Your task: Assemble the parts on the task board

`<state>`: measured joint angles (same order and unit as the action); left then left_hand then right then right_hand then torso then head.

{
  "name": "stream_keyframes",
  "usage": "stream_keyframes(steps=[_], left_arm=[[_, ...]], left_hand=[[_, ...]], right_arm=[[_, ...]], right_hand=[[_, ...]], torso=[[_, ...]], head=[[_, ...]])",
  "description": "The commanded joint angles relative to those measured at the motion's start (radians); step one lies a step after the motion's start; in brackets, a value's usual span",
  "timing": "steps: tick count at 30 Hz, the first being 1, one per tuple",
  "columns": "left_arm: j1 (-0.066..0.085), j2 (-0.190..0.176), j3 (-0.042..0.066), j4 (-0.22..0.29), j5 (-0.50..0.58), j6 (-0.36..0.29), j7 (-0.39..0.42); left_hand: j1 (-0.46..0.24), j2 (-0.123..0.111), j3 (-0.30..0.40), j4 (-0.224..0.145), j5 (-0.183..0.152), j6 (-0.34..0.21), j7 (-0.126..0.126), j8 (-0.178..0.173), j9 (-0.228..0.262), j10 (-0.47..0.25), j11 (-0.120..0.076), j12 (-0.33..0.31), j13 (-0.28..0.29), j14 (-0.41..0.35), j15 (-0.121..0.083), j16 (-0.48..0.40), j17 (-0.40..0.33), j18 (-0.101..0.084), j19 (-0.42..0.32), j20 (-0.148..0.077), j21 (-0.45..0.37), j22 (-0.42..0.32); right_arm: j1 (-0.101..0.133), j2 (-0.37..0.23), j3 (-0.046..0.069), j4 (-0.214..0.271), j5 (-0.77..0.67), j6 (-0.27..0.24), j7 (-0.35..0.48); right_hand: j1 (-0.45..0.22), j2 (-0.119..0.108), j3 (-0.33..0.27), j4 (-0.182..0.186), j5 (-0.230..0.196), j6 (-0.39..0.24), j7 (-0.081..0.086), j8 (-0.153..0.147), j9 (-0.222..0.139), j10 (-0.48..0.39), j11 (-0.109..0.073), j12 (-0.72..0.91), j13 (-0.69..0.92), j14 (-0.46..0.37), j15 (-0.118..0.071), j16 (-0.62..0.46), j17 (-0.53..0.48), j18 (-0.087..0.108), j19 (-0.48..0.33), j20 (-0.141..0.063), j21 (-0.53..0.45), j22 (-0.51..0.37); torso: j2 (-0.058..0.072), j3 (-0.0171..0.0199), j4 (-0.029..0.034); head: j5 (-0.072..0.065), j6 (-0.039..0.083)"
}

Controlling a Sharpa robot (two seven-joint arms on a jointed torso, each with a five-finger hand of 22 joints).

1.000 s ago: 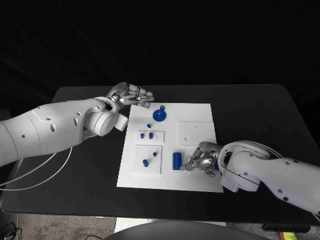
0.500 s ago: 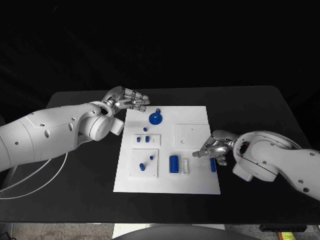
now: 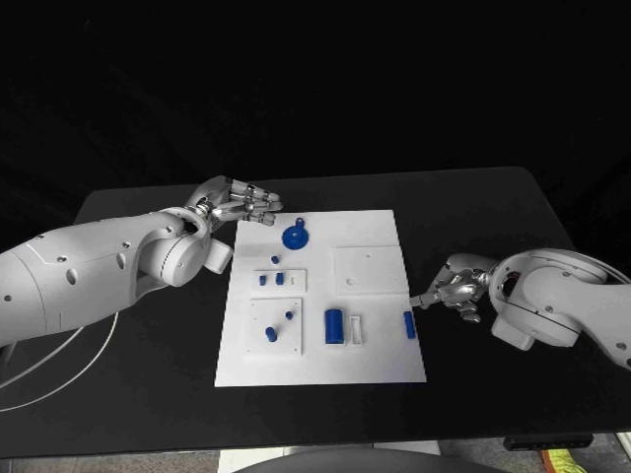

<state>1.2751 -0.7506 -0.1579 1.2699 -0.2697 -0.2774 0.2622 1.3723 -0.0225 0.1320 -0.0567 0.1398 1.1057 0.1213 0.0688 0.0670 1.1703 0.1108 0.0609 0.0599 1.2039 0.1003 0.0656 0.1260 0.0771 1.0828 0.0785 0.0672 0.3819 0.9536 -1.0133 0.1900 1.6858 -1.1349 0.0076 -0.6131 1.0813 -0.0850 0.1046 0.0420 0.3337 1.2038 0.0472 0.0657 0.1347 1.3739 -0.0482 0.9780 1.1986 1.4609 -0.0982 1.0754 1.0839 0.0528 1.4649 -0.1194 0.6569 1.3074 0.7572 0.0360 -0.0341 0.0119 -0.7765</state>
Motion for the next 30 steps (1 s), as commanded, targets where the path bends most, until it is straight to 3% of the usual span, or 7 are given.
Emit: stream_keyframes(steps=[1, 3, 8, 12, 13, 15, 30], left_arm=[[0.001, 0.002, 0.000, 0.004, 0.001, 0.009, 0.012], [0.001, 0.002, 0.000, 0.003, 0.001, 0.010, 0.012], [0.000, 0.002, 0.000, 0.003, 0.001, 0.013, 0.010], [0.000, 0.002, 0.000, 0.003, 0.001, 0.015, 0.010], [0.000, 0.002, 0.000, 0.003, 0.001, 0.016, 0.009], [0.000, 0.002, 0.000, 0.003, 0.001, 0.017, 0.009], [0.000, -0.001, 0.000, 0.003, 0.001, 0.024, 0.005]], left_hand=[[-0.001, 0.004, -0.001, 0.008, 0.002, -0.009, 0.001, -0.004, 0.001, -0.002, -0.001, 0.000, -0.001, -0.005, -0.002, -0.003, 0.001, -0.008, 0.007, 0.000, 0.006, -0.004], [-0.001, 0.004, -0.001, 0.008, 0.002, -0.009, 0.001, -0.004, 0.001, -0.002, -0.001, 0.000, -0.001, -0.005, -0.002, -0.003, 0.001, -0.008, 0.007, 0.000, 0.006, -0.004], [-0.001, 0.004, -0.001, 0.008, 0.002, -0.009, 0.001, -0.004, 0.001, -0.002, -0.001, 0.000, -0.001, -0.005, -0.002, -0.003, 0.001, -0.008, 0.007, 0.000, 0.006, -0.004], [-0.001, 0.004, -0.001, 0.008, 0.002, -0.009, 0.001, -0.004, 0.001, -0.002, -0.001, 0.000, -0.001, -0.005, -0.002, -0.003, 0.001, -0.008, 0.007, 0.000, 0.006, -0.004], [-0.001, 0.004, -0.001, 0.008, 0.002, -0.009, 0.001, -0.004, 0.001, -0.002, -0.001, 0.000, -0.001, -0.005, -0.002, -0.003, 0.001, -0.008, 0.007, 0.000, 0.006, -0.004], [-0.001, 0.004, -0.001, 0.008, 0.002, -0.009, 0.001, -0.004, 0.001, -0.002, -0.001, 0.000, -0.001, -0.005, -0.002, -0.003, 0.001, -0.008, 0.007, 0.000, 0.006, -0.004], [-0.001, 0.005, -0.004, 0.010, 0.002, -0.010, 0.001, -0.005, 0.001, -0.003, 0.000, 0.000, -0.001, -0.006, -0.001, -0.003, 0.001, -0.008, 0.007, 0.001, 0.006, -0.008]], right_arm=[[-0.008, -0.006, 0.000, 0.014, -0.118, 0.085, -0.045], [-0.012, -0.009, 0.000, 0.019, -0.139, 0.088, -0.051], [-0.026, -0.004, 0.000, 0.023, -0.159, 0.085, -0.061], [-0.041, 0.009, 0.000, 0.020, -0.159, 0.072, -0.064], [-0.045, 0.013, 0.000, 0.019, -0.159, 0.066, -0.064], [-0.052, 0.022, -0.001, 0.015, -0.159, 0.059, -0.065], [-0.075, 0.080, -0.015, -0.032, -0.161, 0.044, -0.067]], right_hand=[[0.009, -0.029, 0.003, 0.073, 0.003, 0.001, -0.001, -0.003, 0.000, 0.000, 0.007, -0.003, -0.003, 0.000, 0.007, -0.005, -0.001, -0.001, 0.048, 0.005, -0.006, 0.078], [0.030, -0.040, 0.000, 0.117, -0.003, 0.005, -0.001, -0.002, 0.001, 0.000, 0.007, -0.003, -0.004, 0.001, 0.006, -0.004, 0.000, -0.002, 0.049, 0.005, -0.007, 0.078], [0.034, -0.042, -0.033, 0.142, -0.014, 0.009, -0.002, -0.002, 0.005, 0.002, 0.007, 0.000, -0.003, 0.001, 0.006, -0.001, 0.003, -0.003, 0.050, 0.004, -0.006, 0.078], [0.025, 0.010, -0.153, 0.097, 0.007, 0.005, -0.001, -0.002, 0.008, 0.002, 0.006, 0.001, -0.002, 0.001, 0.006, -0.001, 0.003, -0.003, 0.050, 0.004, -0.004, 0.079], [0.015, 0.047, -0.233, 0.063, 0.033, 0.004, -0.001, -0.002, 0.010, 0.002, 0.008, 0.001, -0.003, 0.001, 0.005, -0.002, 0.003, -0.003, 0.050, 0.005, -0.003, 0.079], [0.015, 0.079, -0.295, 0.041, 0.026, 0.005, -0.003, -0.001, 0.013, 0.002, 0.008, 0.003, -0.002, 0.001, 0.005, 0.000, 0.003, -0.002, 0.050, 0.005, -0.001, 0.079], [0.043, 0.113, -0.292, -0.018, -0.001, 0.011, -0.004, -0.002, 0.012, 0.003, 0.006, 0.004, -0.002, 0.001, 0.005, 0.000, 0.002, -0.003, 0.050, 0.004, -0.003, 0.079]], torso=[[-0.001, -0.0016, 0.0006], [-0.001, -0.0020, 0.0012], [0.000, -0.0036, 0.0038], [0.000, -0.0044, 0.0035], [0.000, -0.0047, 0.0040], [0.000, -0.0044, 0.0040], [0.000, -0.0033, 0.0021]], head=[[-0.007, 0.001], [-0.009, 0.001], [-0.012, 0.000], [-0.012, -0.002], [-0.012, -0.003], [-0.011, -0.004], [-0.006, -0.008]])
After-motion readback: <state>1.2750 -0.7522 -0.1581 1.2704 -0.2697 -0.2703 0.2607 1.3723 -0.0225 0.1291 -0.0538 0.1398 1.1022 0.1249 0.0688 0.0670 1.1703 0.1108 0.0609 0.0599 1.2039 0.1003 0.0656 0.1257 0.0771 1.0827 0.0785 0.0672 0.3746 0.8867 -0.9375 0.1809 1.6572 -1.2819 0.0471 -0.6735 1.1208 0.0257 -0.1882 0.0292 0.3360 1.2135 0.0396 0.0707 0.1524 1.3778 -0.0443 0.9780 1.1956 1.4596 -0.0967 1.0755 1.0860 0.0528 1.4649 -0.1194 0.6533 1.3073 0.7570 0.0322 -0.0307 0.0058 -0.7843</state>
